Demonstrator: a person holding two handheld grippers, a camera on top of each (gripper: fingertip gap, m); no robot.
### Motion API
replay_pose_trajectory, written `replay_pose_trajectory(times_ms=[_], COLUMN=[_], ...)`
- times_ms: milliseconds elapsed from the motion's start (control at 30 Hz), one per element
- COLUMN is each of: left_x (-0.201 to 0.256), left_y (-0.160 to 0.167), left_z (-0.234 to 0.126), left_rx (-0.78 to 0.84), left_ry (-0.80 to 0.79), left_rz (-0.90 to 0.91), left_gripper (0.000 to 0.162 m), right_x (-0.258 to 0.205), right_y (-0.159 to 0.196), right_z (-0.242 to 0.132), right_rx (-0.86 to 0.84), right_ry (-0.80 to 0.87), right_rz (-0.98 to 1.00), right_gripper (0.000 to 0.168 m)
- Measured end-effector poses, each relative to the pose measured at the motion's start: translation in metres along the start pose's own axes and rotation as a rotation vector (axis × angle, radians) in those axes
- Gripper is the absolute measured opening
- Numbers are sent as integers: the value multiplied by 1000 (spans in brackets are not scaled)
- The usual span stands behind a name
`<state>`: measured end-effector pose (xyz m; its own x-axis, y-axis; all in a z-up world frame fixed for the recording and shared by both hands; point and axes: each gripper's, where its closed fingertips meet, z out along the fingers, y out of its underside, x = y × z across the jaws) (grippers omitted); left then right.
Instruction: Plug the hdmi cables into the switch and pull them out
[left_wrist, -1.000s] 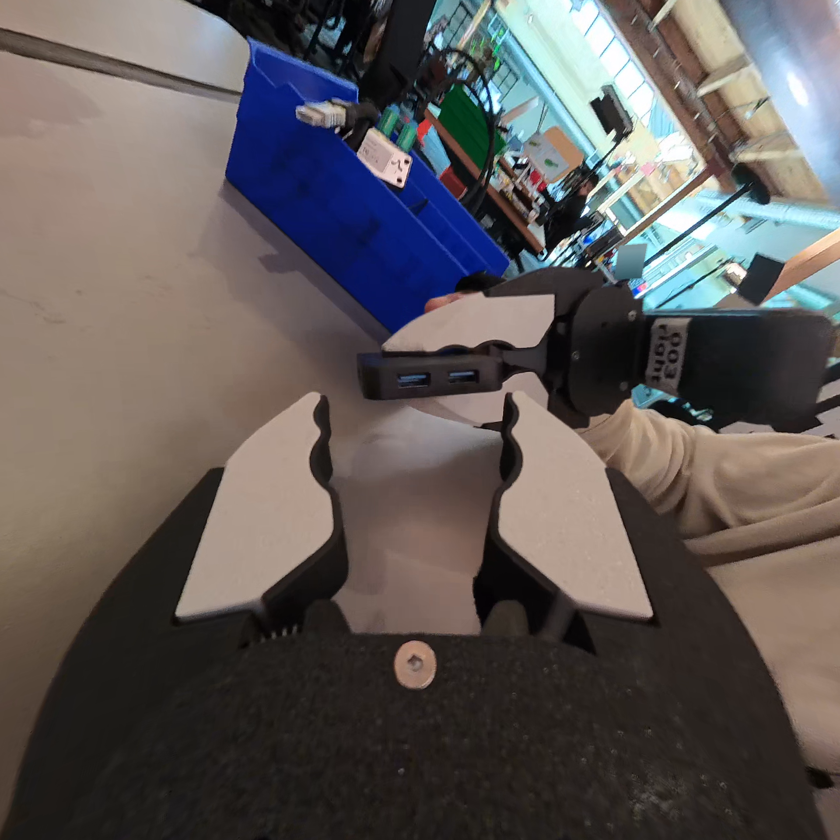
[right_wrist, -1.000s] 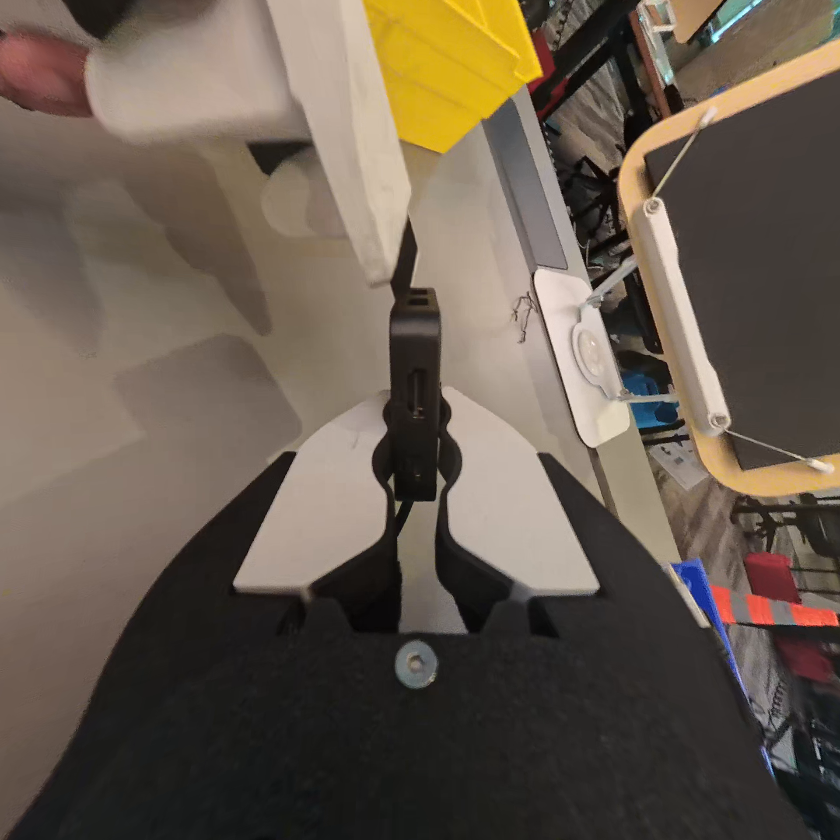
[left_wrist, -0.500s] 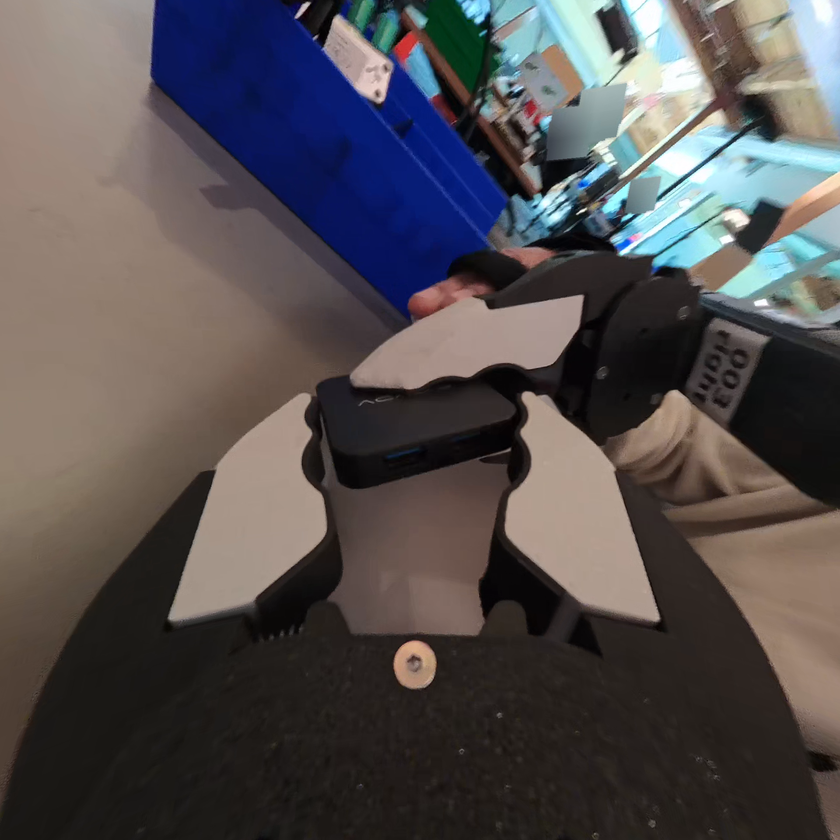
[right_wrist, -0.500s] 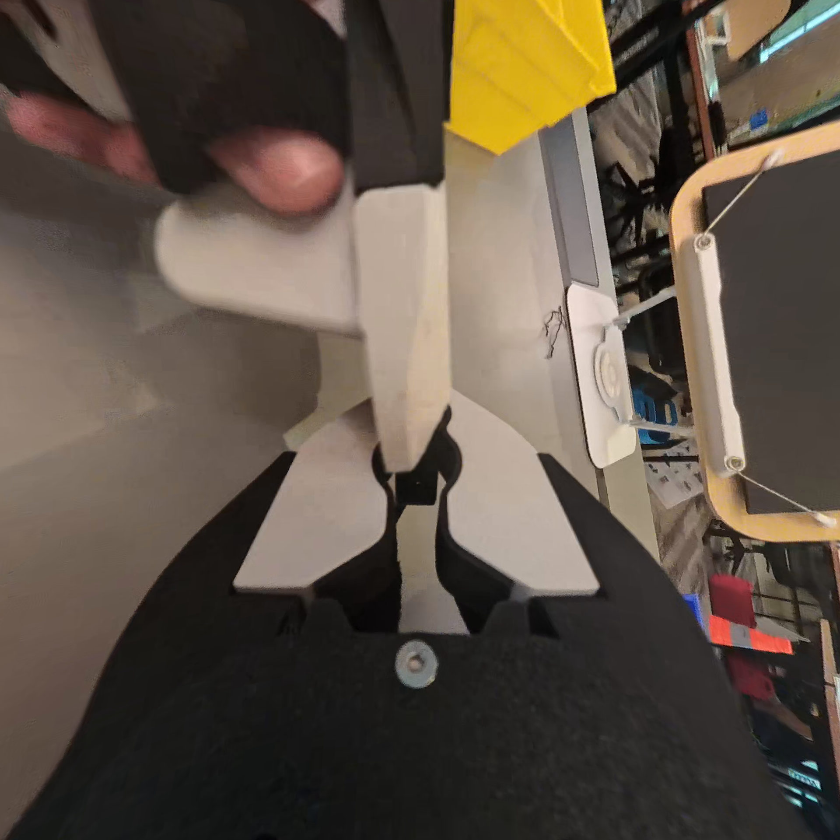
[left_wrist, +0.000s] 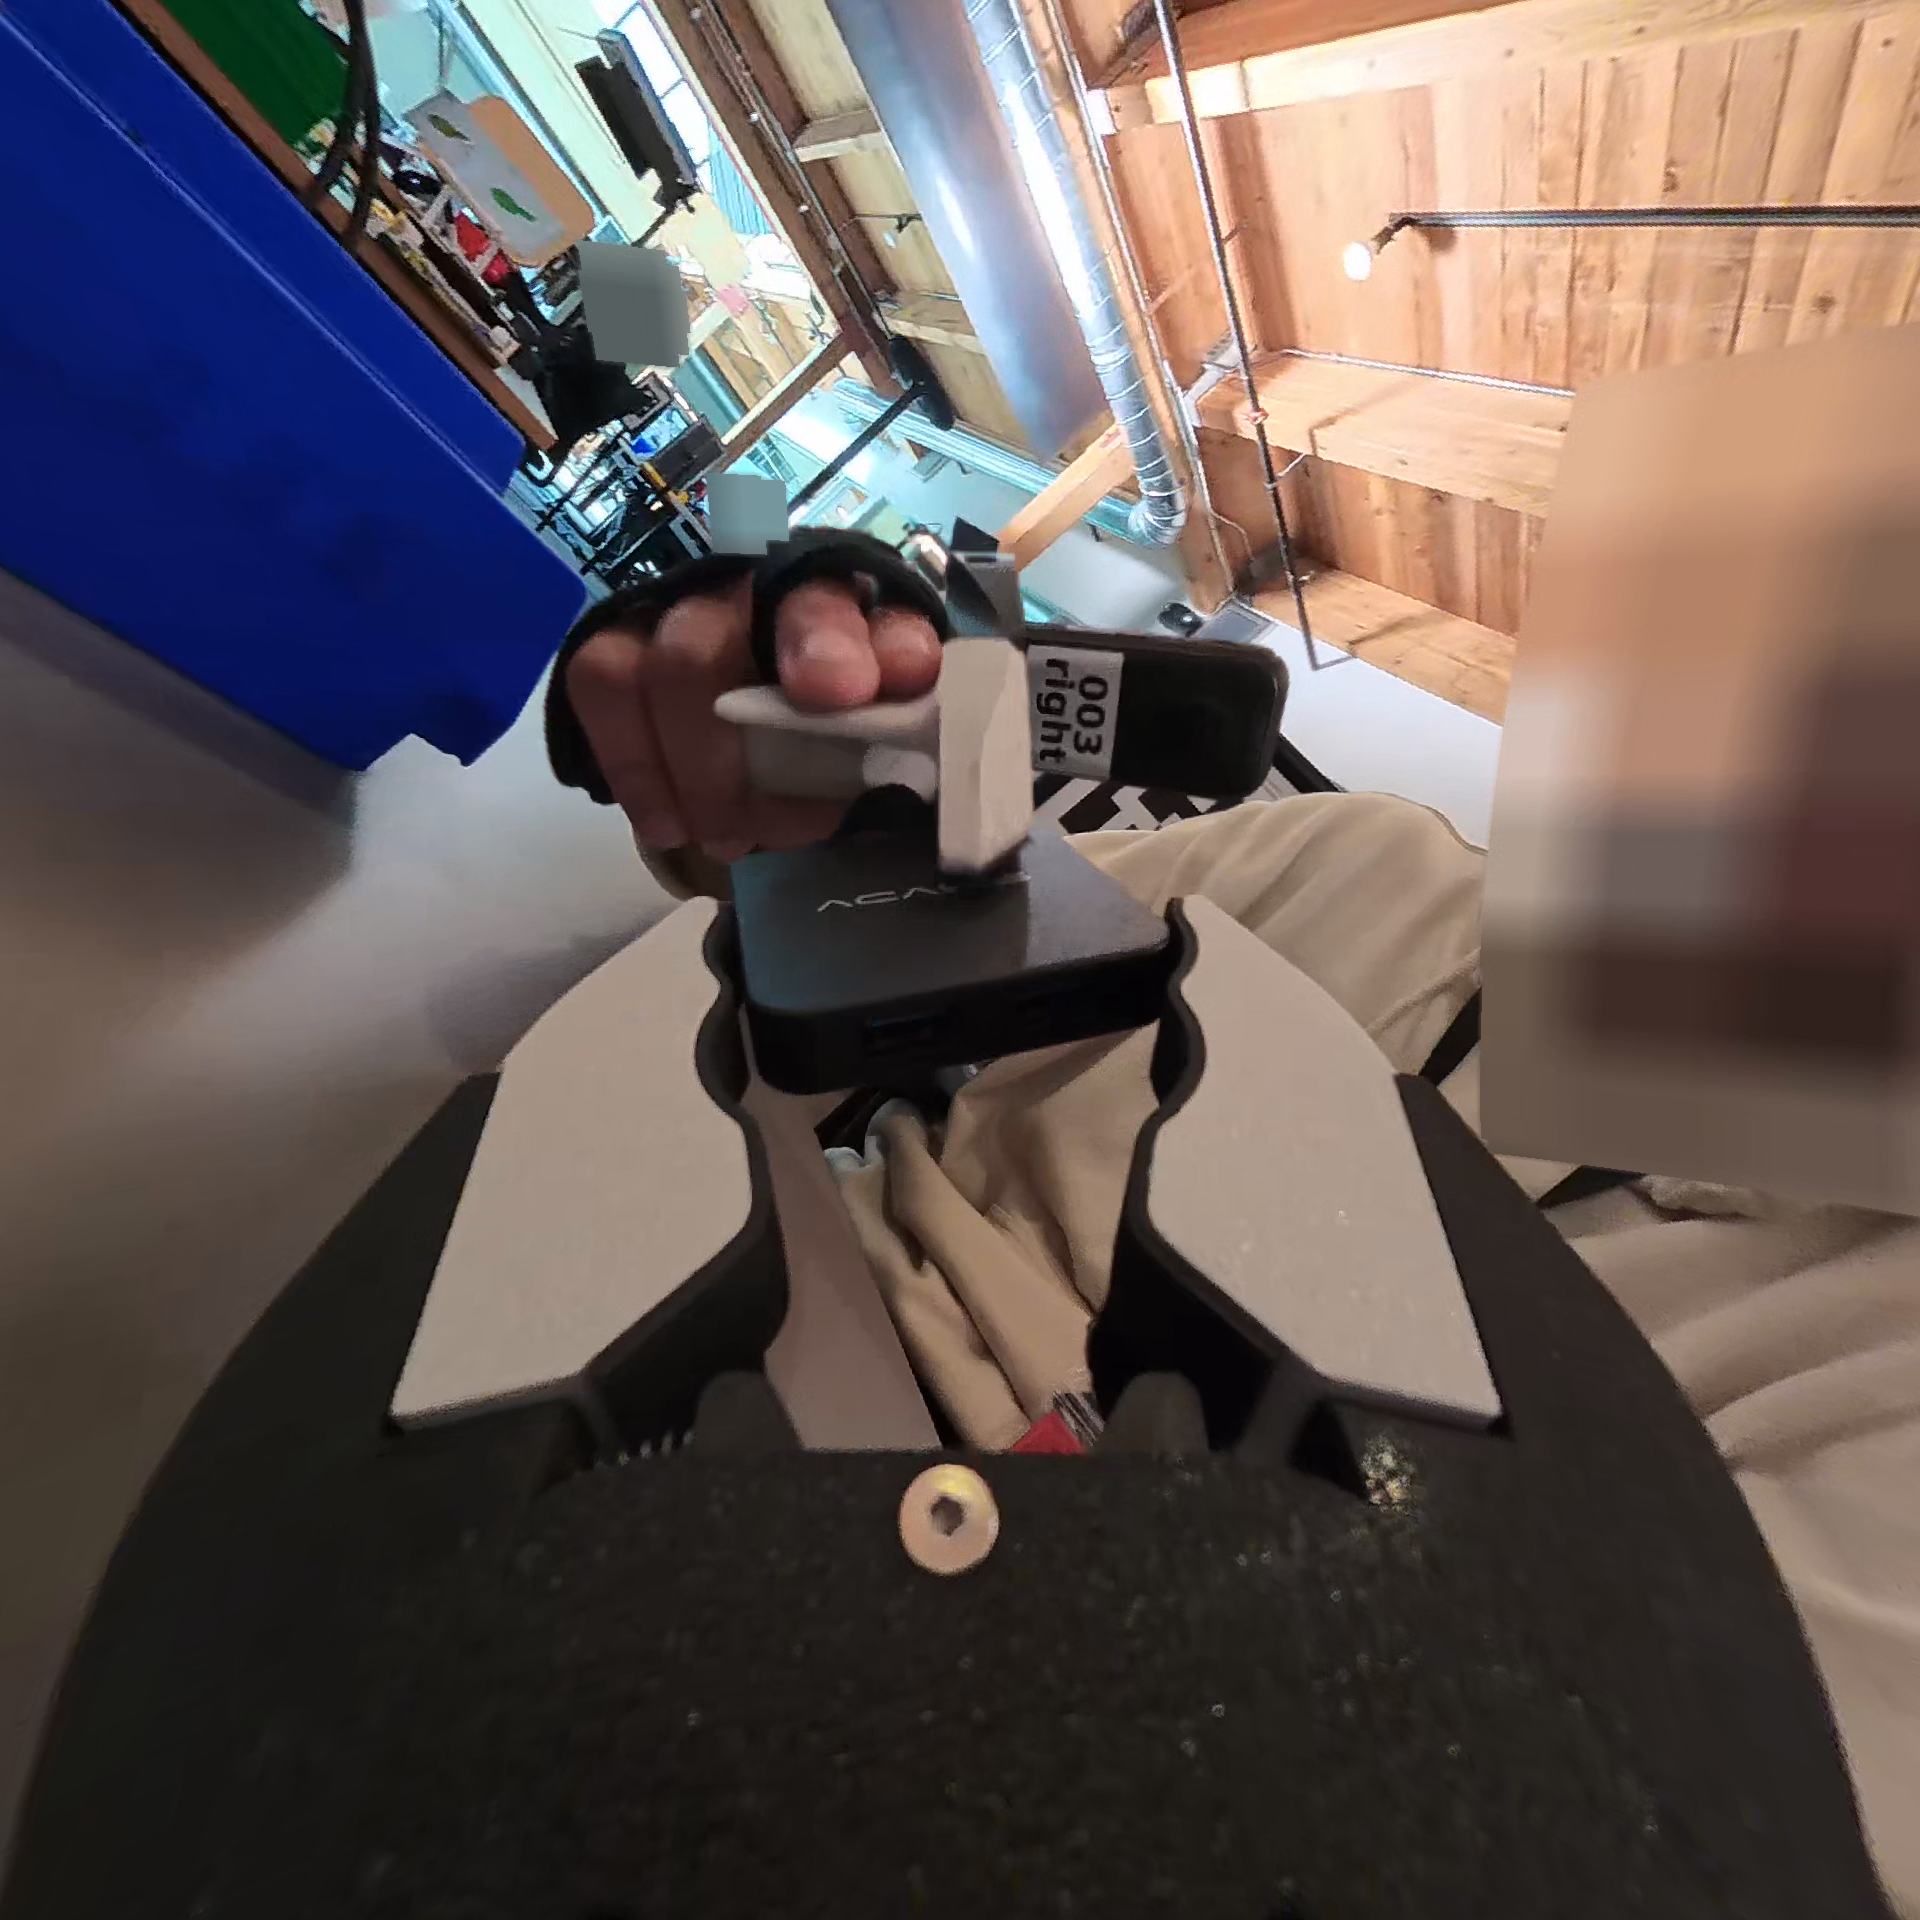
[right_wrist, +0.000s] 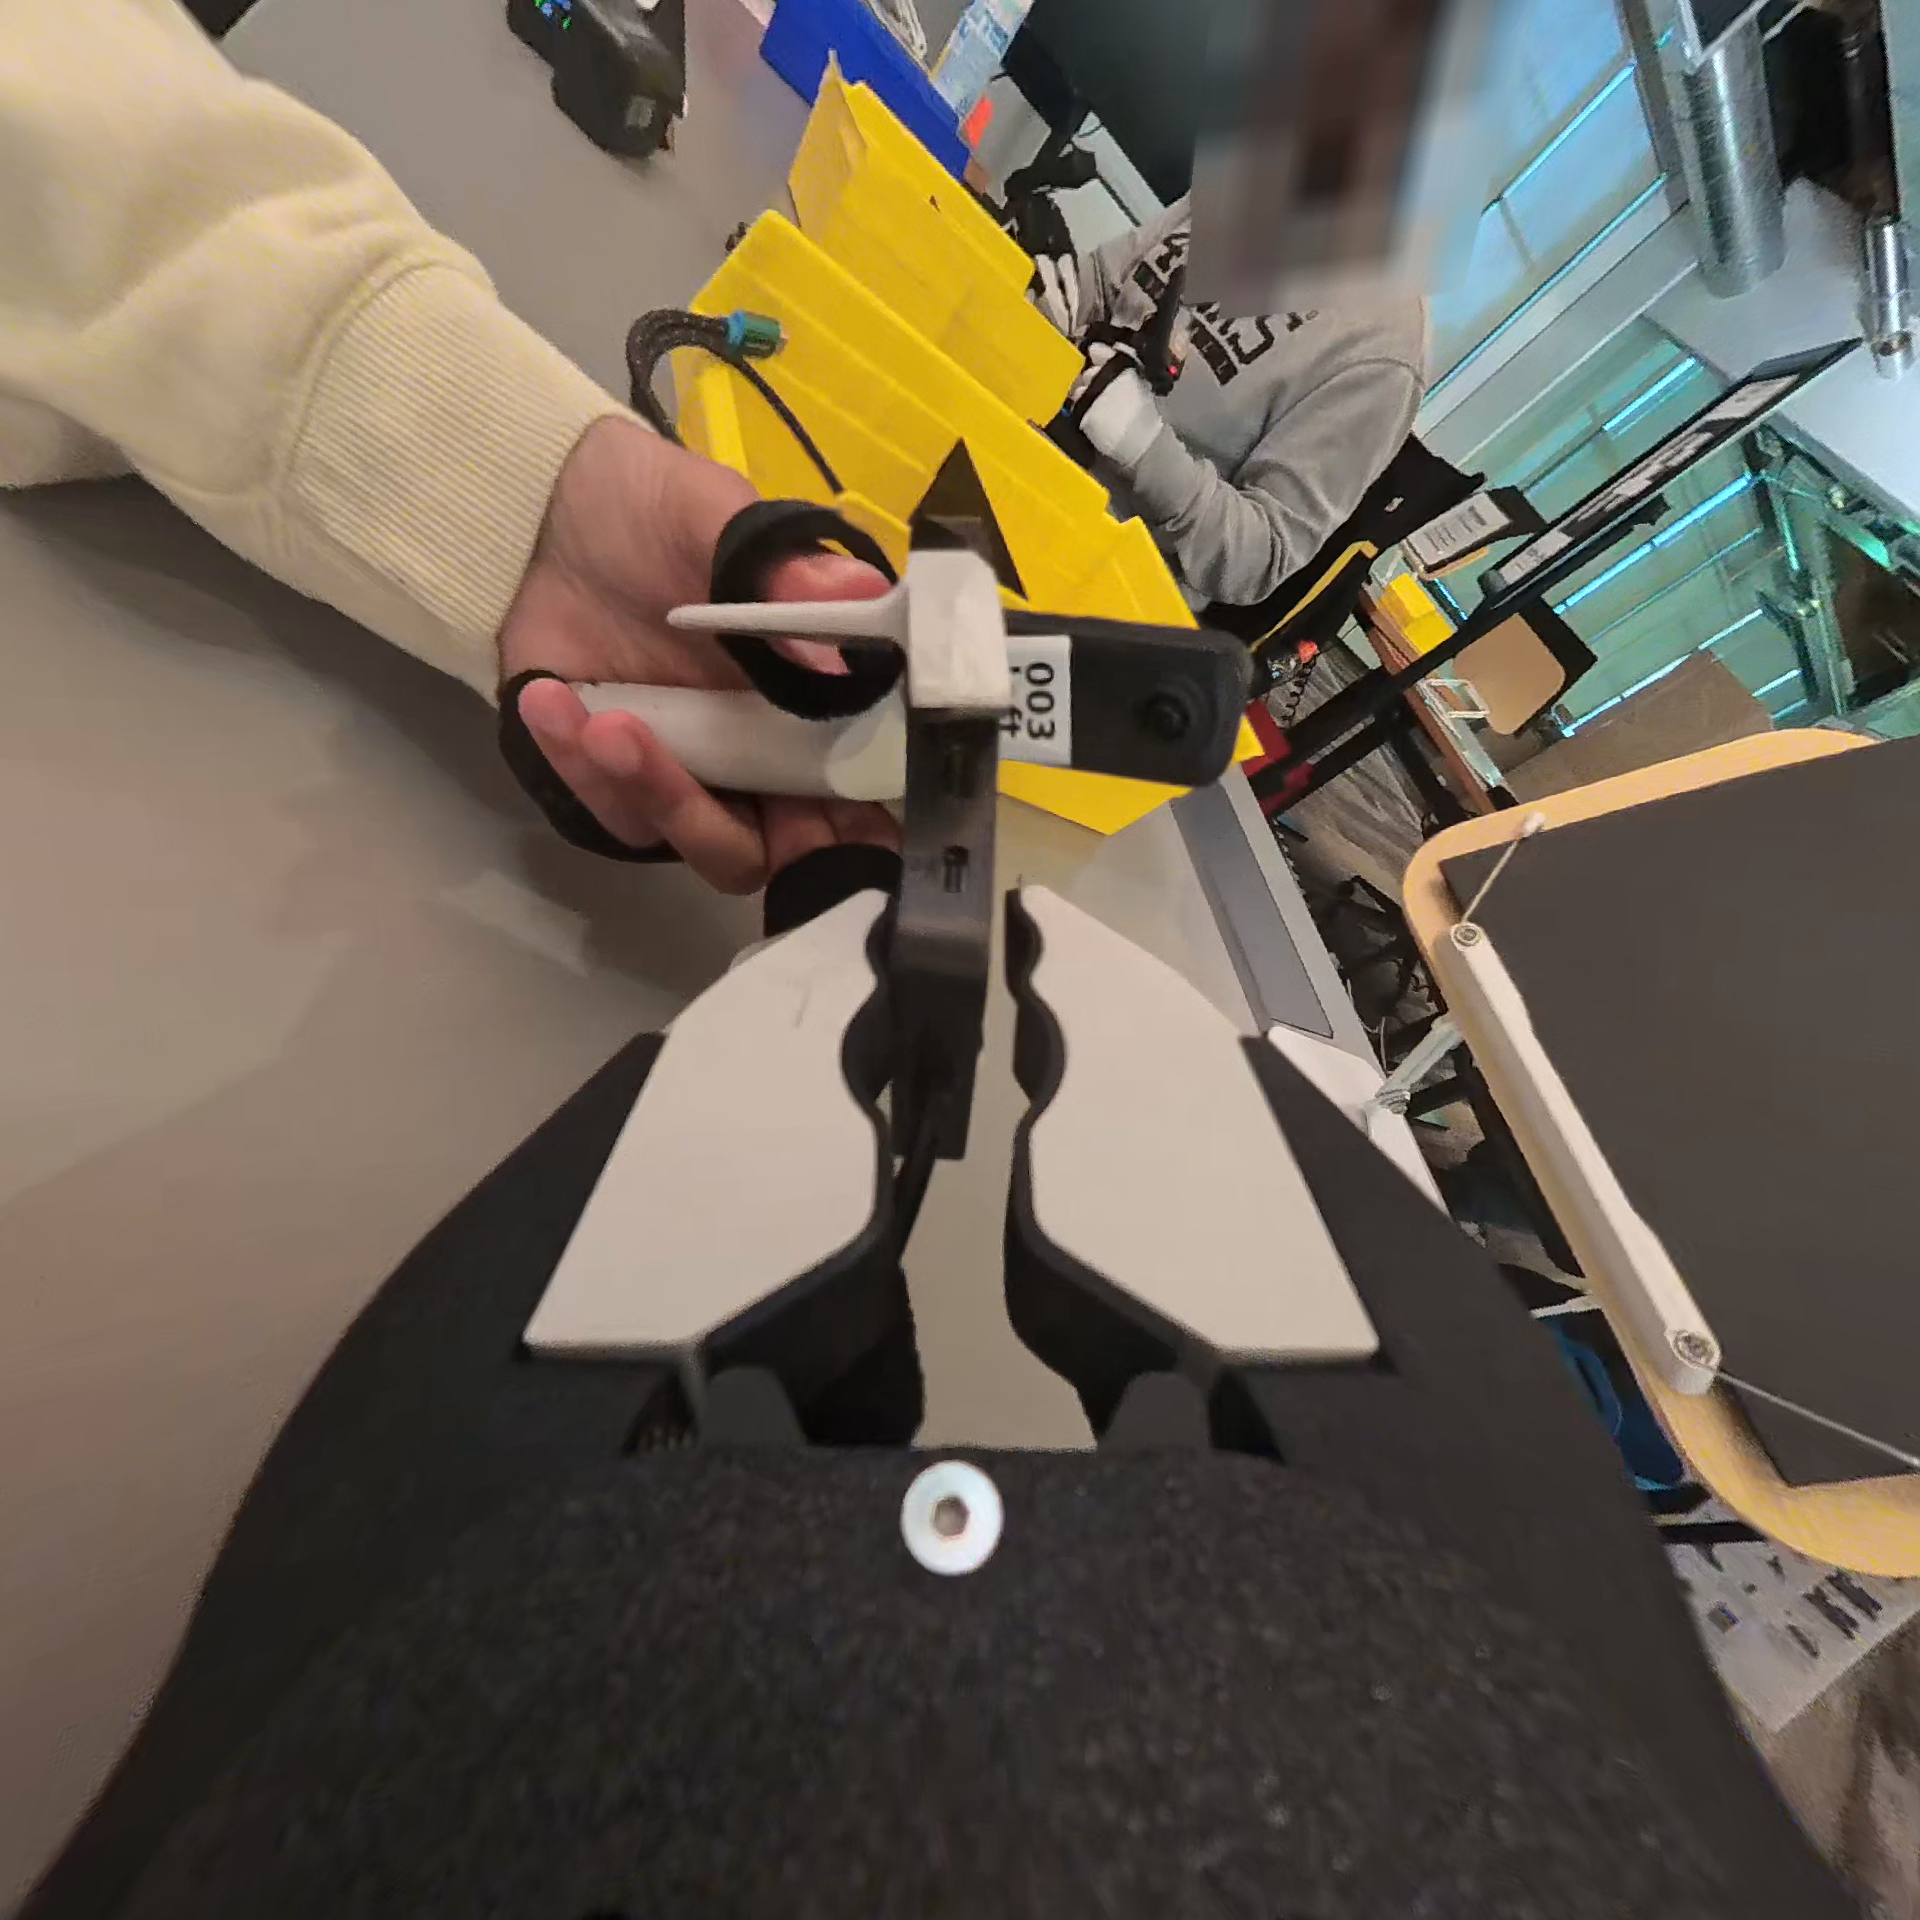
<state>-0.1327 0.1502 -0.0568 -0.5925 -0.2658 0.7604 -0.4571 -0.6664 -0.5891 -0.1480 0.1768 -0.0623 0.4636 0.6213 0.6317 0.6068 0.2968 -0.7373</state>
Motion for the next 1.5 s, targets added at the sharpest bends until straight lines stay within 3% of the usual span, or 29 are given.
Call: replay_pose_trajectory(times_ms=[133,200,400,567,733,967,1167,1267,1400,1500], left_x=[-7,-16,-18,28,74,106,108,94,70,62], left_y=[-1,-5,4,61,93,109,100,97,94,93], left_z=[4,2,-29,-44,-105,-218,-263,-265,-262,-266], left_rx=[25,50,35,68,129,94,-132,-303,-401,-429], left_ry=[1,-74,-618,-900,-1167,-1576,-1693,-1675,-1636,-1637], left_rz=[-19,-5,235,493,627,613,561,540,497,462], left_gripper=[76,75,58,50,50,49,48,39,35,16], right_x=[-1,2,22,37,34,34,30,31,31,31], right_y=[6,15,28,55,93,97,100,101,102,103], right_z=[-4,-3,-8,-1,20,22,25,24,25,24], right_rx=[-33,-92,-191,-191,-206,-212,-227,-224,-227,-226], right_ry=[-38,-24,99,238,286,264,238,237,233,233], right_rz=[57,59,34,157,167,187,197,206,217,219], right_gripper=[14,14,14,14,14,14,14,14,14,14])
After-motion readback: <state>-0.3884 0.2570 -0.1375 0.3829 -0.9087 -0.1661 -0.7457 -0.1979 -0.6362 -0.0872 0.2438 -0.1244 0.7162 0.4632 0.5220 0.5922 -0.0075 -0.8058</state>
